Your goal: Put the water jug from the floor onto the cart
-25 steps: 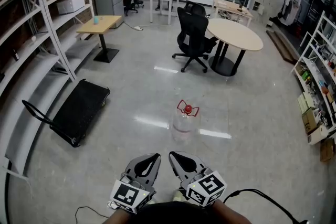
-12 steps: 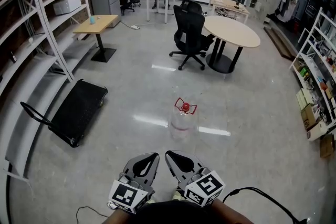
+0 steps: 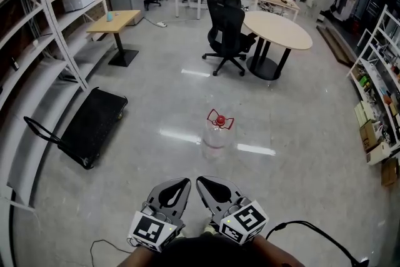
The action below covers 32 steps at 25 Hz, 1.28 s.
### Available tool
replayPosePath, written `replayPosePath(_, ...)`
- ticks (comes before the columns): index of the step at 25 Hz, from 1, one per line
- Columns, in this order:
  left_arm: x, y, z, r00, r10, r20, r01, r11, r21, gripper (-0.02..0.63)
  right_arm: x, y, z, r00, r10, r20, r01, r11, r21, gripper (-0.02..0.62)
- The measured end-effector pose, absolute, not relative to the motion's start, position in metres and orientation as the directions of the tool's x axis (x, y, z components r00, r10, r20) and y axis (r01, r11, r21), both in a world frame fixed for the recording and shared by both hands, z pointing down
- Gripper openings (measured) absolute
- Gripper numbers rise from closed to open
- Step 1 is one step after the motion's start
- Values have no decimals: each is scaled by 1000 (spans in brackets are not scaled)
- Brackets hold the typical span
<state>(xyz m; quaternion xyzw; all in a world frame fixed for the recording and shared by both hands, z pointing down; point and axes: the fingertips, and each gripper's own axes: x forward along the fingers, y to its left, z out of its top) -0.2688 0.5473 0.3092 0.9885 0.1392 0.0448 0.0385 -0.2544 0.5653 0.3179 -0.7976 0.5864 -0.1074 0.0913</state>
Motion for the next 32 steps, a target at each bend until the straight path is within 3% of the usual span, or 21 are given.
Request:
replayPosePath(21, -174, 584, 329, 950, 272, 151, 262, -961, 82, 0, -142, 612, 345, 353, -933, 73, -872, -356, -337, 2)
replayPosePath(32, -52, 513, 354, 915, 389, 111, 383, -921, 72, 0, -18, 546, 362, 500, -864, 61, -824, -496, -273, 2)
